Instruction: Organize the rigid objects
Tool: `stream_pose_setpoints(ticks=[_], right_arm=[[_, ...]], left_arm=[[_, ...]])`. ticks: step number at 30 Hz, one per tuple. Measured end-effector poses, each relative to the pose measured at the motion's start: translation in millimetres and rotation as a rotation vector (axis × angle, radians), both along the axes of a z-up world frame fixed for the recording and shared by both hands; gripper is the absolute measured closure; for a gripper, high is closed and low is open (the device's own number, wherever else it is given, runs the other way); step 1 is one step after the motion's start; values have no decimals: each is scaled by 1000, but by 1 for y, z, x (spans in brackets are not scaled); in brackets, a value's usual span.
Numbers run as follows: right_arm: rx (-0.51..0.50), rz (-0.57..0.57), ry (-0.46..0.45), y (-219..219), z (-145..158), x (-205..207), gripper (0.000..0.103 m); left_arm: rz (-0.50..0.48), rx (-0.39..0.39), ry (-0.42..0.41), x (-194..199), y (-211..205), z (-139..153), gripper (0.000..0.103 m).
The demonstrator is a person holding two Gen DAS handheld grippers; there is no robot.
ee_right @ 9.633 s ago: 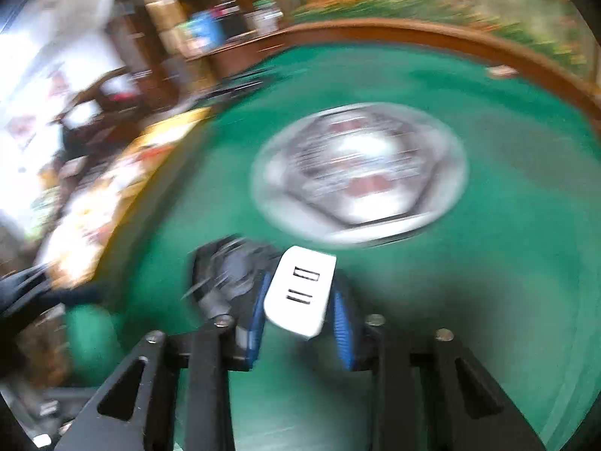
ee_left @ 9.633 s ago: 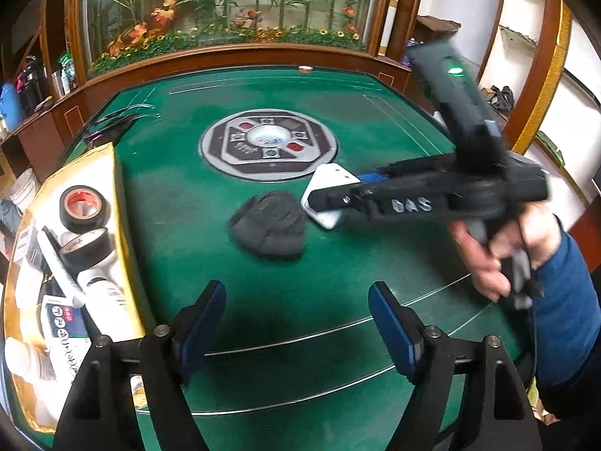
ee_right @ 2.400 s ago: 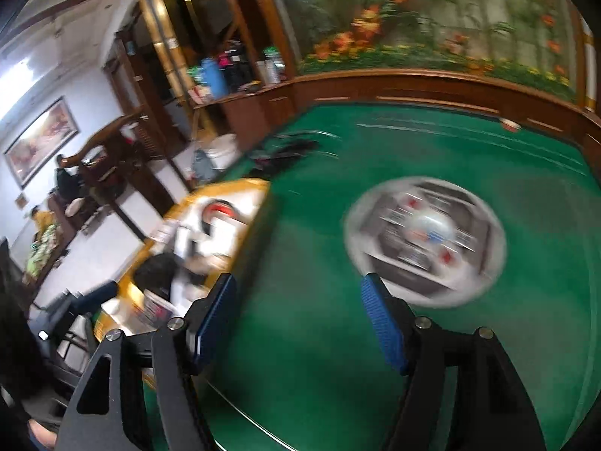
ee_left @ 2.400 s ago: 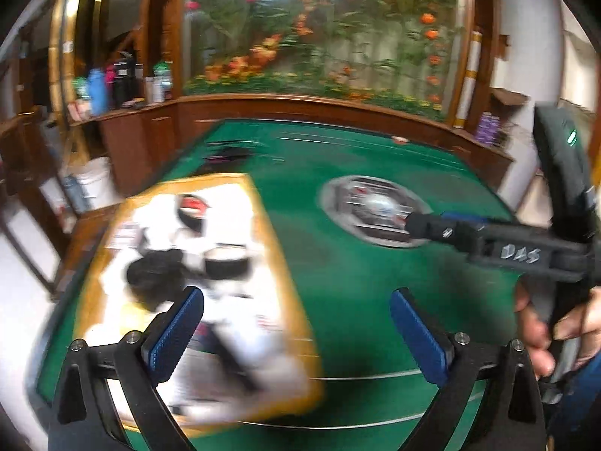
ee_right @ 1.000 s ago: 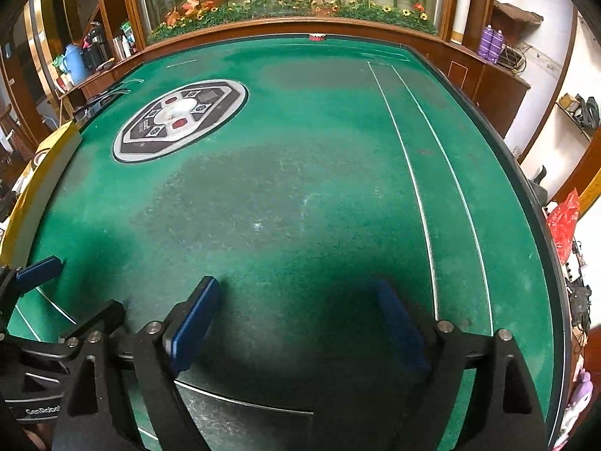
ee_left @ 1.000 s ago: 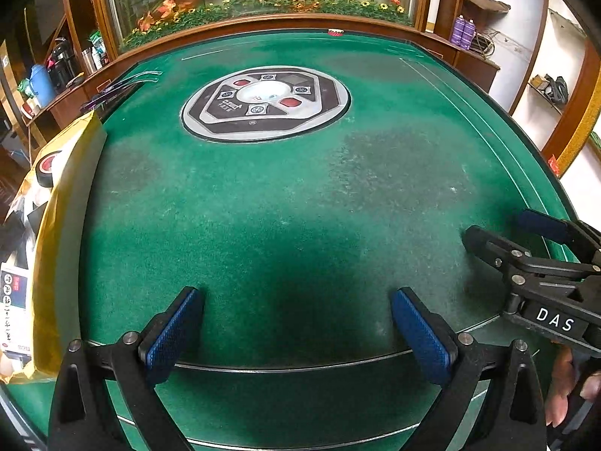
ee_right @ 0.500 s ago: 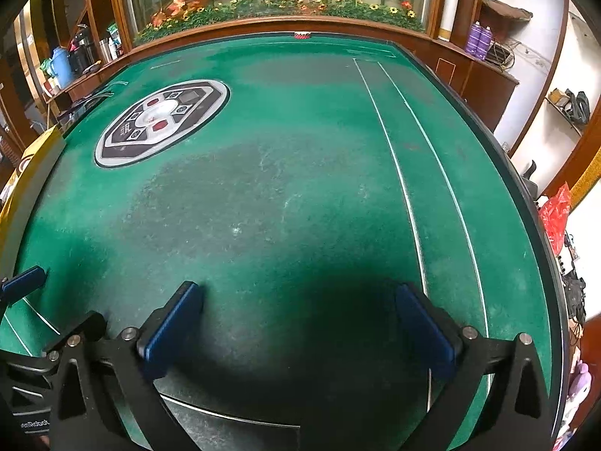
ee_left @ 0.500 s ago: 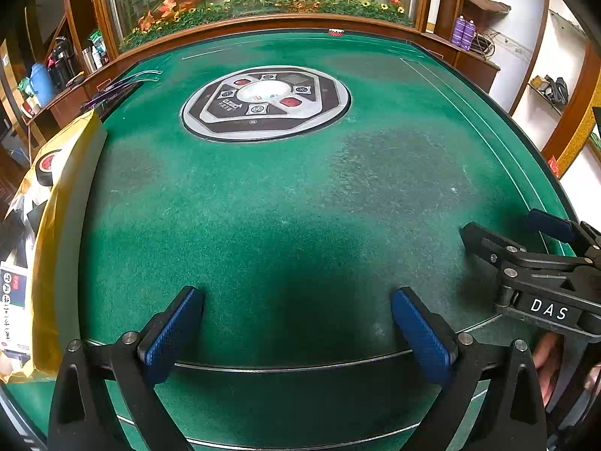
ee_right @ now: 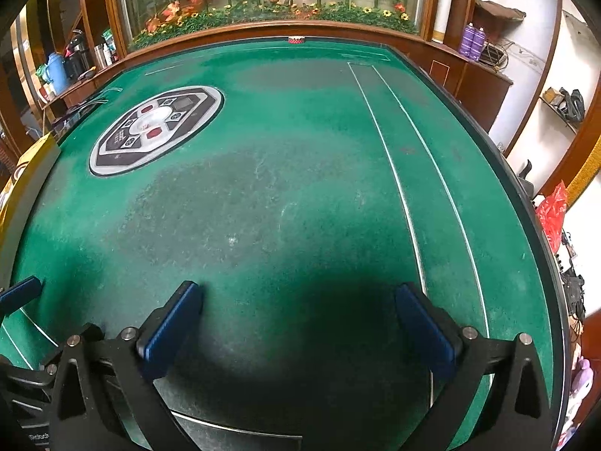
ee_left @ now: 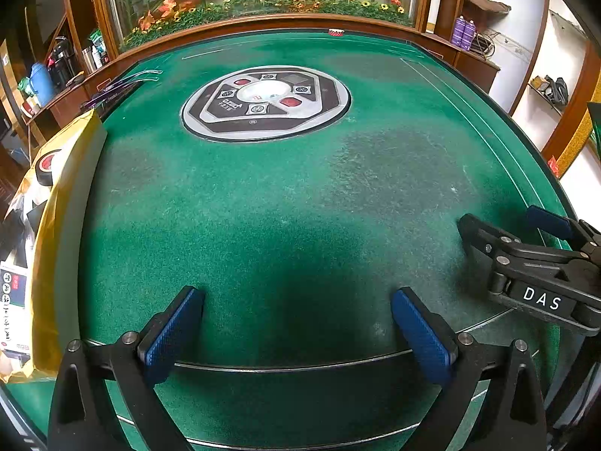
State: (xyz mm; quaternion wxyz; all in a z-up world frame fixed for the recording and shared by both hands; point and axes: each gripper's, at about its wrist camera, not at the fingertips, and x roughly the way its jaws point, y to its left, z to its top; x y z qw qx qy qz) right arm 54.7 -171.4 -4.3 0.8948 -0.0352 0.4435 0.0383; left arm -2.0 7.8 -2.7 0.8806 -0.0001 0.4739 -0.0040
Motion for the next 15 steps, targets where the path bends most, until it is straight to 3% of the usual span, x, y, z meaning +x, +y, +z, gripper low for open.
stream_pose_setpoints(ticks=[15], right_arm=[[0, 0, -1, 0, 0, 0, 0]], left_arm=[[-2, -5, 0, 0, 1, -1, 1]])
